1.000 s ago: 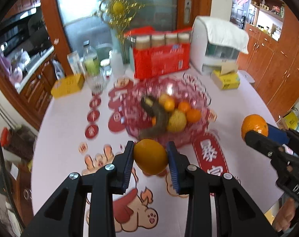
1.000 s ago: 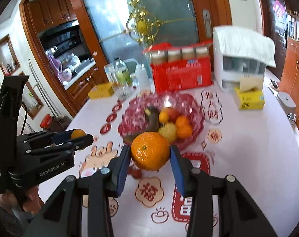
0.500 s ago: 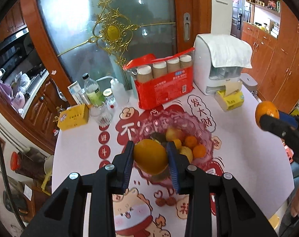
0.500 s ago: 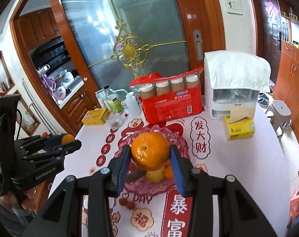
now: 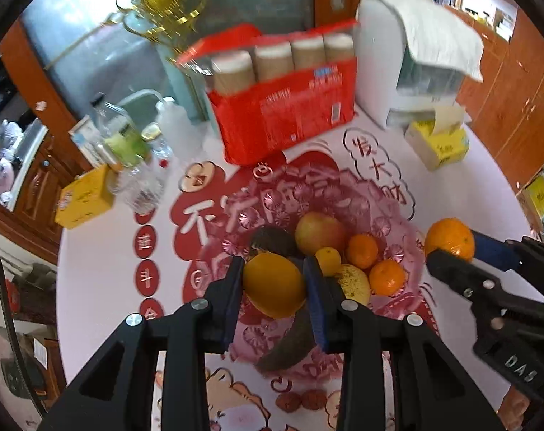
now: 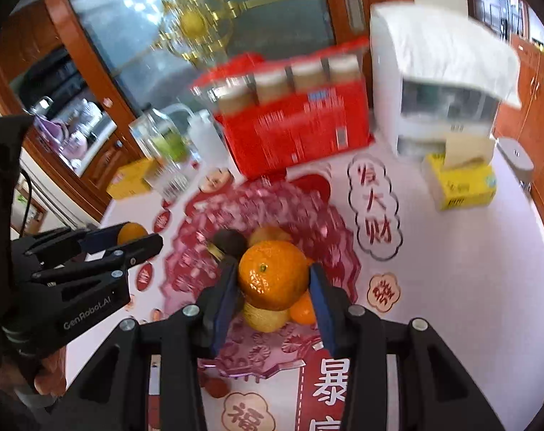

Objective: Organize fruits
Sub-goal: 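Carry the mandarin in the left gripper while the right gripper carries its mandarin toward the bowl, then open both grippers to drop the mandarins into the pink bowl, then move both tools back over the two lychees on the cloth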

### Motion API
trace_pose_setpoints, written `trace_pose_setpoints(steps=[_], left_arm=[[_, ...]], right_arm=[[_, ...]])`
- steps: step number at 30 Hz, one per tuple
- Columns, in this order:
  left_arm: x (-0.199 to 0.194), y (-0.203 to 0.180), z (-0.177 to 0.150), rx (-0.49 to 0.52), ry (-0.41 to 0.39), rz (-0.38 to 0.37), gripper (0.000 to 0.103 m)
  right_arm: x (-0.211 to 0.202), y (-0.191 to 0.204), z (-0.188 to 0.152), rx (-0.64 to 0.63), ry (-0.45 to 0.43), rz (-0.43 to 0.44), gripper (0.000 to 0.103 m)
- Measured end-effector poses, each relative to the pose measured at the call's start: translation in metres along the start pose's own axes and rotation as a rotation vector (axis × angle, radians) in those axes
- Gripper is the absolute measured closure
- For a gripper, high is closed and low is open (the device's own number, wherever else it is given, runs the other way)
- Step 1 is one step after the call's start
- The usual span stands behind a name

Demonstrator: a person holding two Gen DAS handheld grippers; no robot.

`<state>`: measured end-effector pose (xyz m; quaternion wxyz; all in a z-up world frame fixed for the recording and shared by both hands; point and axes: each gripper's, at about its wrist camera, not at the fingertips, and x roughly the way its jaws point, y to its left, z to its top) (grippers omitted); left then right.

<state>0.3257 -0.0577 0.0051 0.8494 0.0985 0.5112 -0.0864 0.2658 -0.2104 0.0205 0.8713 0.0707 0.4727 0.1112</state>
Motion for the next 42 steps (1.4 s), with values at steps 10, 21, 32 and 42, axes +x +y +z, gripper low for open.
trace_pose_setpoints(steps=[10, 21, 32, 42], left_arm=[[0.081, -0.006, 0.005, 0.001, 0.046, -0.060, 0.071], [0.099, -0.001, 0.008, -0.013, 0.034, -0.085, 0.070], [0.075, 0.000, 0.008, -0.028, -0.039, -0.068, 0.040], [0.024, 0.017, -0.008, -0.080, -0.090, -0.025, 0.029]], right_arm=[[0.074, -0.012, -0.011, 0.015, 0.091, -0.040, 0.062], [0.103, -0.012, -0.014, 0.004, 0.098, -0.031, 0.061], [0.090, -0.013, -0.018, 0.024, 0.057, 0.008, 0.052], [0.058, -0.003, -0.031, 0.020, 0.028, 0.023, 0.052]])
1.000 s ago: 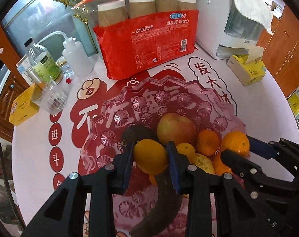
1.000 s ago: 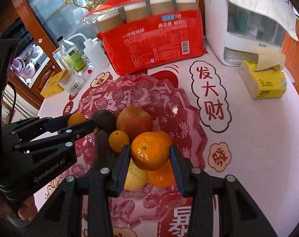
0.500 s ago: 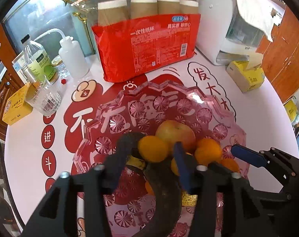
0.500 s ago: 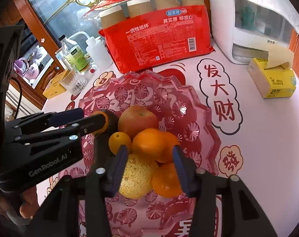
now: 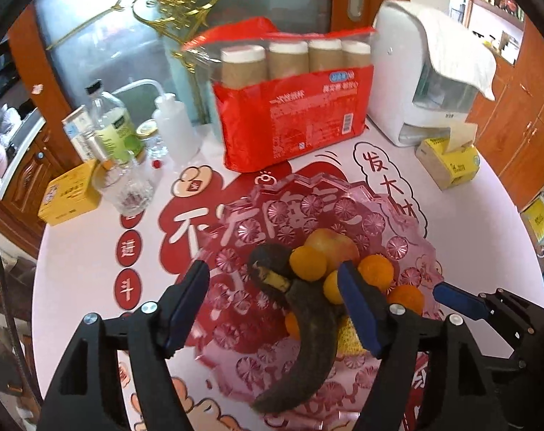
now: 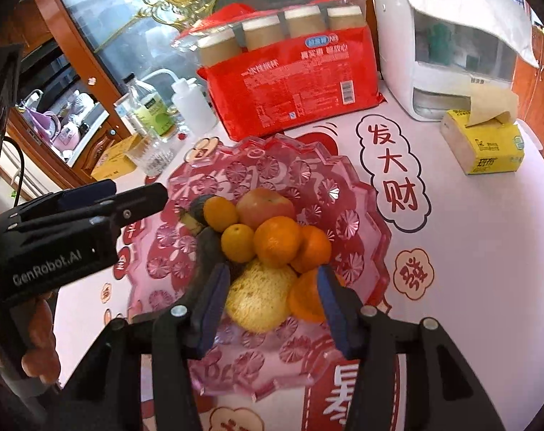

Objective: Organize fruits
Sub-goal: 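Move both tools back over the two lychees on the cloth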

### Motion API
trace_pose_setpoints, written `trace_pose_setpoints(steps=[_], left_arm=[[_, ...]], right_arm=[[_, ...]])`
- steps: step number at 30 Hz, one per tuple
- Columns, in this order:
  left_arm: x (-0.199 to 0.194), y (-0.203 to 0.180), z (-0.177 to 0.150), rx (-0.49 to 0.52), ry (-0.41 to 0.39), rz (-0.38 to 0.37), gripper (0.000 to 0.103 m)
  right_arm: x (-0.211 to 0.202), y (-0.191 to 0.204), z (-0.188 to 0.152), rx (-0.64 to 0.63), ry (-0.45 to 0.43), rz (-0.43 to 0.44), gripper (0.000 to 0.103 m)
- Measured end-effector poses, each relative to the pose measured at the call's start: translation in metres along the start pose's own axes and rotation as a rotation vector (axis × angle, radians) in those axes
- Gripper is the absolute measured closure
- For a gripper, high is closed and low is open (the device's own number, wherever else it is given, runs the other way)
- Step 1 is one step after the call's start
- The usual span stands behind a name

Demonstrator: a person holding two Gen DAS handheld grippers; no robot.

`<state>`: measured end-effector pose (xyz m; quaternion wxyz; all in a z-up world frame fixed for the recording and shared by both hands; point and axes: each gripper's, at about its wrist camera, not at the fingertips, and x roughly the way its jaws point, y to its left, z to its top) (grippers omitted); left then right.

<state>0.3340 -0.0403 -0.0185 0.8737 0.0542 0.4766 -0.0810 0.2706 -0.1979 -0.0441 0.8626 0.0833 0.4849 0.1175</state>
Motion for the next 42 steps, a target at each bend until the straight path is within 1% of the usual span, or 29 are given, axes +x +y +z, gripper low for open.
trace_pose_setpoints(steps=[2, 7, 13, 19, 22, 26, 29, 31, 34, 37, 42], left_arm=[[-0.013, 0.004, -0.004, -0.015, -0.005, -0.001, 0.028], [-0.048, 0.017, -0.016, -0.074, -0.003, -0.027, 0.027], [-0.094, 0.025, -0.034, -0.117, -0.017, -0.053, 0.027], [-0.153, 0.030, -0.057, -0.125, -0.086, -0.029, 0.027], [-0.171, 0.033, -0.067, -0.132, -0.108, -0.021, 0.027], [-0.190, 0.033, -0.086, -0.119, -0.136, 0.020, 0.026], [-0.191, 0.032, -0.102, -0.100, -0.140, 0.057, 0.022], [-0.185, 0.029, -0.113, -0.083, -0.132, 0.079, 0.022], [-0.168, 0.026, -0.133, -0.057, -0.095, 0.105, 0.022], [-0.143, 0.024, -0.153, -0.057, -0.036, 0.085, 0.022], [-0.096, 0.023, -0.185, -0.047, 0.068, 0.030, 0.022]], right_arm=[[-0.012, 0.004, -0.003, -0.003, -0.016, 0.001, 0.052], [-0.045, 0.014, -0.009, -0.007, -0.056, 0.023, 0.052], [-0.087, 0.029, -0.019, -0.040, -0.113, 0.048, 0.052], [-0.124, 0.046, -0.034, -0.082, -0.157, 0.084, 0.052], [-0.138, 0.055, -0.044, -0.105, -0.171, 0.096, 0.052], [-0.146, 0.062, -0.058, -0.127, -0.176, 0.115, 0.052], [-0.146, 0.068, -0.069, -0.151, -0.170, 0.110, 0.052], [-0.144, 0.070, -0.076, -0.163, -0.162, 0.107, 0.052], [-0.134, 0.070, -0.086, -0.175, -0.144, 0.102, 0.052], [-0.120, 0.069, -0.096, -0.184, -0.113, 0.101, 0.052], [-0.086, 0.069, -0.119, -0.214, -0.039, 0.089, 0.052]])
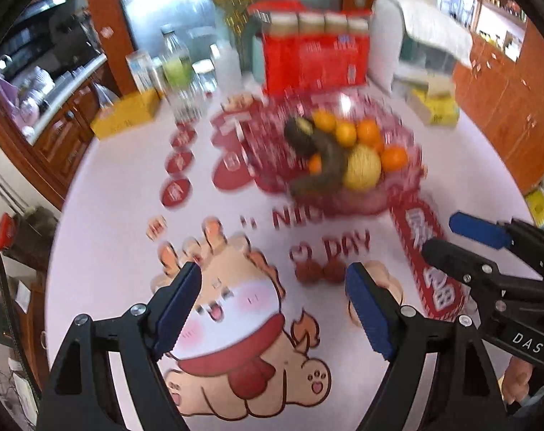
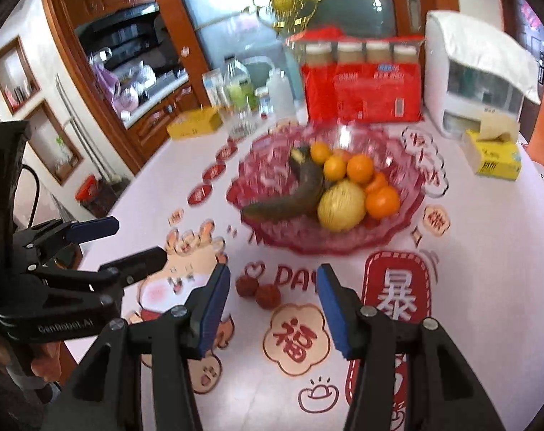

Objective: Organize fruits
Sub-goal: 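Move both tools back over the two lychees on the cloth, then close the left gripper on a brown lychee while the right gripper grasps the red lychee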

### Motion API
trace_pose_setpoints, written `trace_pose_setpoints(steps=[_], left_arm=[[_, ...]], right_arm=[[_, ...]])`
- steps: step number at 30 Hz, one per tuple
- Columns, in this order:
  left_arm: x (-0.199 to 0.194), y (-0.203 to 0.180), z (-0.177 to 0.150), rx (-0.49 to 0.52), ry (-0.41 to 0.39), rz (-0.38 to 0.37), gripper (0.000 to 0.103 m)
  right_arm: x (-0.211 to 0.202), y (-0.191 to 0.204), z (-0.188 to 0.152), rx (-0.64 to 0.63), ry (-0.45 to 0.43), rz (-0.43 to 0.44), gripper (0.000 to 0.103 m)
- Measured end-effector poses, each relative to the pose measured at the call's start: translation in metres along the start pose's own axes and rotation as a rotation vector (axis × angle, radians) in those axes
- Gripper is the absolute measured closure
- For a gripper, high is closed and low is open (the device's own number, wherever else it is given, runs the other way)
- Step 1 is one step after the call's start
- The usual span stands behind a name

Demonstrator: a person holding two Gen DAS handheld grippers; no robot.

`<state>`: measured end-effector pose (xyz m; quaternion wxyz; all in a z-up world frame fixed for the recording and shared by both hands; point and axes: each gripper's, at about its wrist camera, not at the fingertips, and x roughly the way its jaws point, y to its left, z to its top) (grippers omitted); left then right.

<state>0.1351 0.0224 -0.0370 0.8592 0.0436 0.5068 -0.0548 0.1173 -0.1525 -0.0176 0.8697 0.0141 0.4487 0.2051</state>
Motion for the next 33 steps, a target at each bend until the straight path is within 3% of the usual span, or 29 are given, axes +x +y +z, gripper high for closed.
trace_pose_setpoints(steps=[8, 18, 24, 28, 33], left_arm=[[0.077, 0.006, -0.035, 0.072, 0.124, -0.012, 0.022], [0.106, 0.029, -0.031, 0.024, 0.156, -0.037, 0.022], [0.116, 0.030, -0.026, 0.036, 0.162, -0.045, 0.022], [0.126, 0.026, -0.023, 0.040, 0.176, -0.065, 0.022], [0.132, 0.012, -0.018, 0.048, 0.178, -0.098, 0.022]], right_arm=[[0.062, 0.001, -0.028, -0.049, 0.149, -0.004, 0.052], [0.117, 0.008, -0.036, -0.094, 0.251, 0.009, 0.052], [0.139, 0.012, -0.036, -0.119, 0.263, 0.009, 0.054], [0.141, 0.013, -0.035, -0.151, 0.241, 0.008, 0.070], [0.138, 0.000, -0.035, -0.120, 0.231, -0.001, 0.073]])
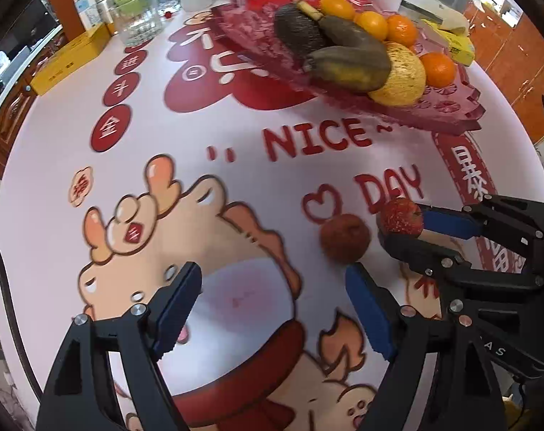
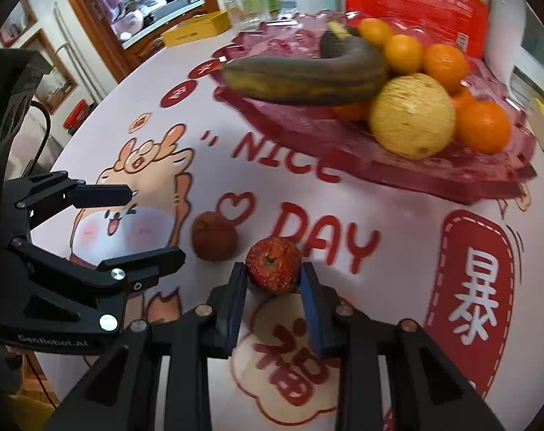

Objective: Organize fruits
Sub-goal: 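Close the left gripper on a brown lychee while the right gripper grasps the red lychee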

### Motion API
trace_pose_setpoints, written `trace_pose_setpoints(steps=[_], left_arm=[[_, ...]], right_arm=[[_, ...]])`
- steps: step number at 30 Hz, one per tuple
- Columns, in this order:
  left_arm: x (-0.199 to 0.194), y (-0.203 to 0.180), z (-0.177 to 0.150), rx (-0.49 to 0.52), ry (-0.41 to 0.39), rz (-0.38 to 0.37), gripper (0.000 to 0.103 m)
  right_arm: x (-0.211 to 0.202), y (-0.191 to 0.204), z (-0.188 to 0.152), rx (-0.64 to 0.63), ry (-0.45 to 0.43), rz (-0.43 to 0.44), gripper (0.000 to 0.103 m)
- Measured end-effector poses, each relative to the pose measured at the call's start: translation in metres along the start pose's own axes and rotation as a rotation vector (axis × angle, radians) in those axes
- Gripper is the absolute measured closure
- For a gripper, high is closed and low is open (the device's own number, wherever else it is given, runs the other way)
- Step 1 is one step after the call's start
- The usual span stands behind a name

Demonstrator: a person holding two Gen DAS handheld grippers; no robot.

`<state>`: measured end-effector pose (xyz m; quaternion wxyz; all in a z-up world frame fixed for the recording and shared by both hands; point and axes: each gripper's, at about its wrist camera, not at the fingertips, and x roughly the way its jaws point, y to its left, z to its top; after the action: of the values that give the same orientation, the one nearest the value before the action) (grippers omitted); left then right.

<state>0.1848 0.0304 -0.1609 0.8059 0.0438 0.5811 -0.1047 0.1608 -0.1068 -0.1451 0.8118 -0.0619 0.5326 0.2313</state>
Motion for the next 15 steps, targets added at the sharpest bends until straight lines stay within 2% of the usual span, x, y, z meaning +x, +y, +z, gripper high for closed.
trace_pose_setpoints(steps=[6, 8, 9, 12, 14, 15], left_arm=[[0.009, -0.017, 0.006, 0.022, -0.009, -0.026, 0.022], [0.014, -0.022, 0.008, 0.027, -0.008, -0.031, 0.031], [0.015, -0.025, 0.009, 0.030, -0.009, -0.032, 0.032], [0.013, -0.039, 0.010, 0.059, -0.039, -0.030, 0.054], [0.012, -0.044, 0.011, 0.063, -0.043, -0.034, 0.072], [0.011, -0.047, 0.011, 0.063, -0.043, -0.039, 0.072]], right_arm=[[-0.008, -0.021, -0.008, 0.054, -0.013, -0.023, 0.073], [-0.013, -0.028, -0.012, 0.079, -0.019, -0.026, 0.073], [-0.014, -0.031, -0.013, 0.089, -0.021, -0.028, 0.073], [-0.018, -0.037, -0.018, 0.107, -0.024, -0.036, 0.073], [-0.018, -0.037, -0.020, 0.110, -0.023, -0.044, 0.073], [-0.018, -0.038, -0.021, 0.111, -0.022, -0.047, 0.073]])
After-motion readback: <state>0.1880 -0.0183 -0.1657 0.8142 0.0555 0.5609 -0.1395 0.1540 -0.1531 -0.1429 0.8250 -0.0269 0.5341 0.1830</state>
